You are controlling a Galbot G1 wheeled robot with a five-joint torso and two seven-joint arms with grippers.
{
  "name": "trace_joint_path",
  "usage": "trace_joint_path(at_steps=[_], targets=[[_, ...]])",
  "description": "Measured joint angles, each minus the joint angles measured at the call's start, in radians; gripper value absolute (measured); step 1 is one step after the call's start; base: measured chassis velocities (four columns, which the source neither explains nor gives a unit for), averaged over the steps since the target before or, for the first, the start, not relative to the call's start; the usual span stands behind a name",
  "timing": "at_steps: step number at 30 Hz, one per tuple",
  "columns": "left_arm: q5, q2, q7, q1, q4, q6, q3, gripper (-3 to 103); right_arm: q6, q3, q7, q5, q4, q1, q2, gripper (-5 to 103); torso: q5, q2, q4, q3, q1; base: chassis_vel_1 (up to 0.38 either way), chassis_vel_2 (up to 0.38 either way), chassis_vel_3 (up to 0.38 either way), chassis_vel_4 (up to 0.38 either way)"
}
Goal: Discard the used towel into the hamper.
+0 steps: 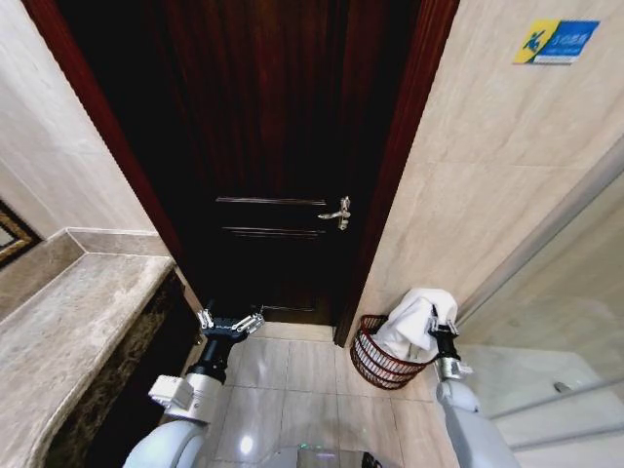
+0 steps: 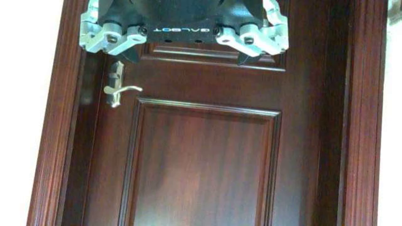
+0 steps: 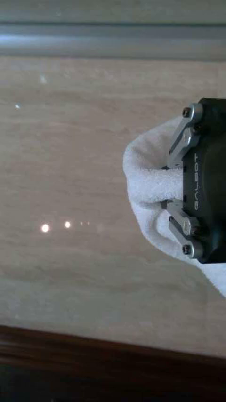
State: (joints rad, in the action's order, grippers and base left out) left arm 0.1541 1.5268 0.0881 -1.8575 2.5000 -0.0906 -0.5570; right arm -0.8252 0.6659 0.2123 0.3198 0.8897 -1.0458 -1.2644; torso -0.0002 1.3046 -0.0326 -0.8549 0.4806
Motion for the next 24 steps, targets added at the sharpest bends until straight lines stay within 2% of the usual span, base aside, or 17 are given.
trace_joint_path(at_steps=[3,9,14,16,17,18,20,24], targets=[[0.0,0.0,0.0,0.0,0.0,0.0,0.0,100,0.0,-0.014,0.026,-0.002,-0.027,0.007,-0.024,13,0.0,0.0,0.0,0.0,0.0,0.0,0.0,0.0,0.0],[0.0,0.0,0.0,0.0,0.0,0.0,0.0,100,0.001,-0.019,0.029,-0.002,-0.082,0.036,-0.056,13,0.0003,0.0,0.0,0.0,0.0,0.0,0.0,0.0,0.0],[0.0,0.0,0.0,0.0,0.0,0.0,0.0,100,0.001,-0.031,0.047,0.031,-0.087,0.049,-0.079,13,0.0,0.0,0.0,0.0,0.0,0.0,0.0,0.0,0.0],[0.0,0.0,0.0,0.0,0.0,0.0,0.0,100,0.033,-0.061,0.06,0.116,-0.03,0.041,-0.096,13,0.0002,0.0,0.0,0.0,0.0,0.0,0.0,0.0,0.0],[0.0,0.0,0.0,0.0,0.0,0.0,0.0,100,0.085,-0.101,0.054,0.197,0.036,0.025,-0.1,13,0.0,0.0,0.0,0.0,0.0,0.0,0.0,0.0,0.0],[0.0,0.0,0.0,0.0,0.0,0.0,0.0,100,0.085,-0.101,0.054,0.197,0.036,0.025,-0.1,13,0.0,0.0,0.0,0.0,0.0,0.0,0.0,0.0,0.0],[0.0,0.0,0.0,0.0,0.0,0.0,0.0,100,0.131,-0.136,0.041,0.262,0.102,0.01,-0.106,13,0.0,0.0,-0.0001,0.0,0.0,0.0,0.0,0.0,0.0],[0.0,0.0,0.0,0.0,0.0,0.0,0.0,100,0.142,-0.151,0.035,0.267,0.125,0.005,-0.119,13,0.0003,0.0,-0.0001,0.0,0.0,0.0,0.0,0.0,0.0]])
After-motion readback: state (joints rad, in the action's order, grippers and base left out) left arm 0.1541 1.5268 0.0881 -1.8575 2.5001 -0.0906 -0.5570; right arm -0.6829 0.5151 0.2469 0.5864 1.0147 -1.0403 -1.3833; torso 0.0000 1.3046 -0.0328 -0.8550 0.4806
